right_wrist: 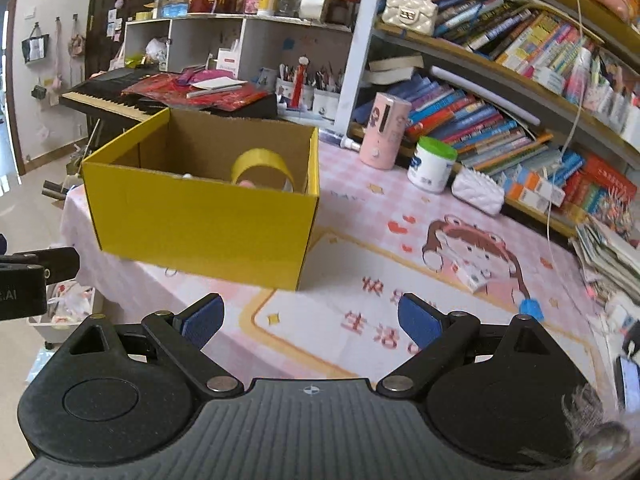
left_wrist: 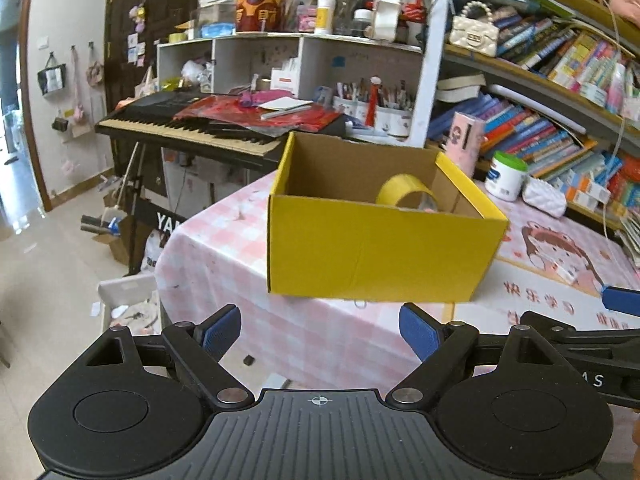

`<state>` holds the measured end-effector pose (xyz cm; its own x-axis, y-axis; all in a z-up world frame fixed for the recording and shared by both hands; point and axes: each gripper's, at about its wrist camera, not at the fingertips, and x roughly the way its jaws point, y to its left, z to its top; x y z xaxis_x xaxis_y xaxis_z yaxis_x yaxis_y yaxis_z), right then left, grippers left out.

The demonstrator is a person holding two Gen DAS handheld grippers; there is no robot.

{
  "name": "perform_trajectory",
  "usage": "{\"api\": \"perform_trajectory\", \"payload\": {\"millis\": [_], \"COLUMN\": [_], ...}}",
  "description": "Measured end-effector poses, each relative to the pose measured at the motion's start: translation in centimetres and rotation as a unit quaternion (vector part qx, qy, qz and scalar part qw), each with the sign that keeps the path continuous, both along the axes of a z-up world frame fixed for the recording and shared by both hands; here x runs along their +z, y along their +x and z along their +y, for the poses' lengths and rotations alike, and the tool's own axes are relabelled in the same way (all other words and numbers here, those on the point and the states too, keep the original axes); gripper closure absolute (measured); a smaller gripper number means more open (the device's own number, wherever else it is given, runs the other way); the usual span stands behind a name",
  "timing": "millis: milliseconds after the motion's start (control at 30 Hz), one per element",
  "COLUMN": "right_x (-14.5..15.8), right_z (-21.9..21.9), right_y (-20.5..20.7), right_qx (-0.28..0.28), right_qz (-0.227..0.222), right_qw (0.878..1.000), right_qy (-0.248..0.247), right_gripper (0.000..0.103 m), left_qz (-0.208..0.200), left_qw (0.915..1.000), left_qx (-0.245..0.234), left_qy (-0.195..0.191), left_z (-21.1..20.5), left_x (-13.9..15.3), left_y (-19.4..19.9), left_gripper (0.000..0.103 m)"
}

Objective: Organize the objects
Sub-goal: 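Withdraw both open tools from the box back over the table, then grasp the white cat-printed card box with the left gripper while the right grasps the blue bag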

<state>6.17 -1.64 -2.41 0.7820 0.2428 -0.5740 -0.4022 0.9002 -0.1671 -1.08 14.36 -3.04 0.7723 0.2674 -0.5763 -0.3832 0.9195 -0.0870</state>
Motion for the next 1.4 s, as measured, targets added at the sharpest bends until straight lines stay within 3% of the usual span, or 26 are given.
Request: {"api": "perform_trajectory", "payload": {"millis": [467,733,1000,1400], "right_x": [-0.6,-0.8,-1.2,-2.0], "right_z": [-5.2,-9.6,-14.1,-19.8], "right_y": [-2.5,-2.6,-1.2,3.6], "right_qx": [-0.082,-0.150,-0.200,-0.223], "right_qz": [0.022,0.022,0.030,0.054], "right_qw": [0.996,0.988,0.979,0.973], "right_qy": [0.012,0.023,0.029,0.025], "right_gripper": [0.009,0.009,0.009,0.009], "left_qz": [0.011,0.012,0.022,0.032], "left_qw": [0.9964,0.9890,0.9814,0.9755], "left_qx": [-0.084,-0.148,-0.190,-0.218], "left_qy": [-0.001,0.005,0.006,-0.001], "left_z": [-3.9,-7.7,-11.6,-16.7], "left_x": [-0.3,-0.4,-0.7,-1.3], "left_y": [0.4,2.5,5.4,10.2], "left_gripper": [0.015,0.015,0.015,0.015]}}
